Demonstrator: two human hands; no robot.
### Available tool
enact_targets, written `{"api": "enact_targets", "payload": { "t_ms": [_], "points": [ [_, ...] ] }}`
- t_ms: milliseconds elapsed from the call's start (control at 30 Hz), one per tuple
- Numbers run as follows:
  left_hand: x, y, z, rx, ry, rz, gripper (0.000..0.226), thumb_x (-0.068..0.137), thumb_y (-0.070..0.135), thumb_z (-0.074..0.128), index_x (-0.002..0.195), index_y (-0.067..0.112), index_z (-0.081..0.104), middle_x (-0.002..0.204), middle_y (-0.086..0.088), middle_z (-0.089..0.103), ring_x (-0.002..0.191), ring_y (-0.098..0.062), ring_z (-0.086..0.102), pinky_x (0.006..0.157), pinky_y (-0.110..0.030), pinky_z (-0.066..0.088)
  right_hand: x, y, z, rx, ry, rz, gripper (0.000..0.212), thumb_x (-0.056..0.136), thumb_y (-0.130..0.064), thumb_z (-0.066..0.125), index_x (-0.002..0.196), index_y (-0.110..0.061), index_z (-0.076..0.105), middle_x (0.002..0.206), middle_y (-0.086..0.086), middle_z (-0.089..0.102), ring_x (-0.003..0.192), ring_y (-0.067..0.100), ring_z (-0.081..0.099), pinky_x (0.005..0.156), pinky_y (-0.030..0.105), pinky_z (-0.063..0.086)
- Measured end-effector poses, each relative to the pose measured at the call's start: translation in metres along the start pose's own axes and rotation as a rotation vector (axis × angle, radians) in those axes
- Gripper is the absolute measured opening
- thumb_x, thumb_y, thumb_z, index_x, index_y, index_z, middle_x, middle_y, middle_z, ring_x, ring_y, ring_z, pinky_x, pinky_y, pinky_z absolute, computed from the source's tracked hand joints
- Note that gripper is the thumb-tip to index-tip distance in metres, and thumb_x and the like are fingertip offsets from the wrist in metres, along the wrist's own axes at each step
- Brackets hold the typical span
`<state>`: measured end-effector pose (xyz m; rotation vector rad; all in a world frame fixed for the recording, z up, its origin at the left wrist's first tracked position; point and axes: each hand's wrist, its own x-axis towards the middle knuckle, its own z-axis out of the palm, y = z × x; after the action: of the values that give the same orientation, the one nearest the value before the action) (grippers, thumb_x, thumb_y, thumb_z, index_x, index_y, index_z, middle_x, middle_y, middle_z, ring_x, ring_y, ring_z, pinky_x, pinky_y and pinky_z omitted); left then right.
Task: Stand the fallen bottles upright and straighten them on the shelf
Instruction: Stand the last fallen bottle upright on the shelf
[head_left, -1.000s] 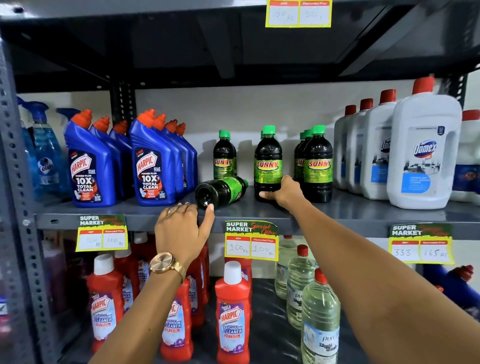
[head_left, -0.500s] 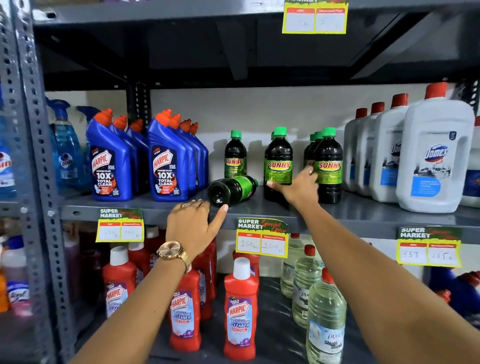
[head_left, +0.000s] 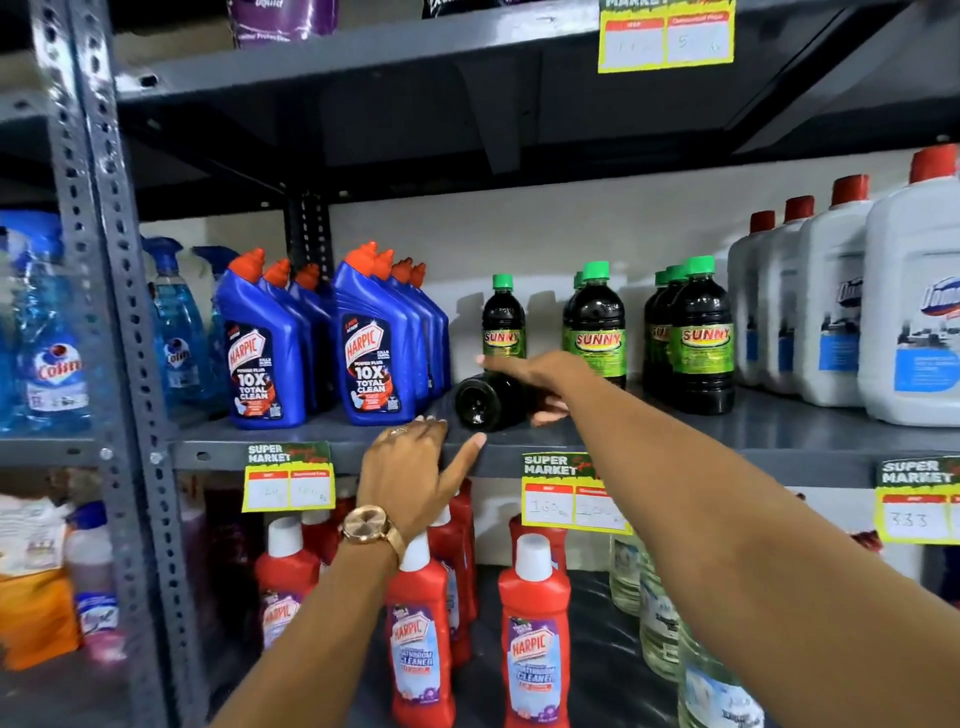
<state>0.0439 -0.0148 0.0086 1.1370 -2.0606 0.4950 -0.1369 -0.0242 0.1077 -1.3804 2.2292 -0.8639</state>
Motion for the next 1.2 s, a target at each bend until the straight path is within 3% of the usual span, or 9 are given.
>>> {"api": "enact_targets", "payload": {
  "t_ms": [100, 167, 300, 500, 600, 700, 833, 1067, 1200],
  "points": [
    [-0.001, -0.001, 0.004, -0.001, 0.022, -0.001, 0.069, 0.086, 0.065, 0.02, 0.099, 0.016, 0.068, 0.1, -0.003, 0.073, 0.093, -0.023, 0.066, 0.081, -0.033, 0.048, 0.007, 0.003, 0.008, 0.121, -0.039, 0.008, 0.08, 0.055, -0.077, 0.057, 0.102, -0.012, 0.063, 0.087, 0.003, 0.069, 0.068, 0.016, 0.063, 0.056, 0.023, 0.047],
    [-0.001, -0.001, 0.007, -0.027, 0.04, -0.017, 0.069, 0.087, 0.063, 0.023, 0.104, 0.015, 0.069, 0.107, -0.003, 0.073, 0.099, -0.022, 0.066, 0.086, -0.033, 0.048, 0.008, 0.012, 0.014, 0.229, -0.05, -0.003, 0.08, 0.051, -0.076, 0.057, 0.097, -0.011, 0.065, 0.08, 0.004, 0.07, 0.057, 0.016, 0.063, 0.049, 0.02, 0.044],
    [-0.001, 0.001, 0.009, -0.076, 0.058, -0.048, 0.069, 0.089, 0.061, 0.024, 0.107, 0.013, 0.07, 0.112, -0.004, 0.072, 0.106, -0.021, 0.064, 0.092, -0.033, 0.045, 0.008, 0.033, 0.021, 0.548, 0.224, -0.122, 0.083, 0.047, -0.075, 0.062, 0.093, -0.006, 0.064, 0.077, 0.005, 0.068, 0.059, 0.021, 0.069, 0.048, 0.025, 0.052],
    [-0.001, -0.001, 0.007, -0.063, 0.032, -0.036, 0.069, 0.092, 0.055, 0.018, 0.113, 0.012, 0.068, 0.116, -0.003, 0.07, 0.109, -0.02, 0.062, 0.096, -0.032, 0.042, 0.01, 0.031, 0.018, 0.353, 0.56, -0.366, 0.067, 0.07, -0.063, 0.067, 0.099, -0.004, 0.056, 0.102, 0.015, 0.065, 0.092, 0.033, 0.062, 0.071, 0.031, 0.042],
    [-0.001, -0.002, 0.007, -0.071, 0.023, -0.042, 0.063, 0.094, 0.054, 0.025, 0.114, 0.012, 0.068, 0.117, -0.004, 0.07, 0.11, -0.02, 0.062, 0.096, -0.032, 0.041, 0.007, 0.027, 0.025, 0.217, 0.544, -0.429, 0.081, 0.07, -0.057, 0.072, 0.119, 0.0, 0.044, 0.114, 0.018, 0.063, 0.104, 0.036, 0.061, 0.08, 0.037, 0.047],
    [-0.001, -0.002, 0.007, -0.079, 0.02, -0.053, 0.059, 0.094, 0.053, 0.028, 0.113, 0.014, 0.068, 0.116, -0.003, 0.07, 0.109, -0.02, 0.062, 0.096, -0.032, 0.041, 0.006, 0.023, 0.03, 0.267, 0.459, -0.435, 0.079, 0.072, -0.049, 0.074, 0.123, 0.001, 0.04, 0.117, 0.019, 0.062, 0.108, 0.036, 0.06, 0.088, 0.039, 0.051],
    [-0.002, 0.0, 0.008, -0.098, 0.035, -0.066, 0.06, 0.092, 0.053, 0.029, 0.109, 0.012, 0.069, 0.112, -0.005, 0.072, 0.105, -0.023, 0.064, 0.094, -0.034, 0.043, 0.006, 0.026, 0.03, 0.363, 0.334, -0.408, 0.065, 0.07, -0.026, 0.076, 0.122, -0.004, 0.043, 0.106, 0.01, 0.062, 0.105, 0.03, 0.062, 0.077, 0.03, 0.047],
    [-0.003, 0.004, 0.01, -0.109, 0.078, -0.08, 0.063, 0.09, 0.053, 0.027, 0.102, 0.011, 0.073, 0.103, -0.006, 0.075, 0.096, -0.025, 0.067, 0.088, -0.035, 0.047, 0.012, 0.025, 0.036, 0.066, 0.436, -0.371, 0.1, 0.066, -0.048, 0.08, 0.136, 0.002, 0.03, 0.133, 0.02, 0.046, 0.123, 0.038, 0.046, 0.103, 0.043, 0.04],
    [-0.003, 0.006, 0.012, -0.105, 0.093, -0.095, 0.061, 0.09, 0.051, 0.028, 0.099, 0.011, 0.073, 0.1, -0.006, 0.075, 0.095, -0.024, 0.068, 0.089, -0.035, 0.046, 0.015, 0.027, 0.031, 0.251, 0.339, -0.365, 0.06, 0.074, -0.024, 0.073, 0.117, -0.004, 0.037, 0.114, 0.016, 0.056, 0.097, 0.03, 0.054, 0.077, 0.032, 0.044]
  ]
}}
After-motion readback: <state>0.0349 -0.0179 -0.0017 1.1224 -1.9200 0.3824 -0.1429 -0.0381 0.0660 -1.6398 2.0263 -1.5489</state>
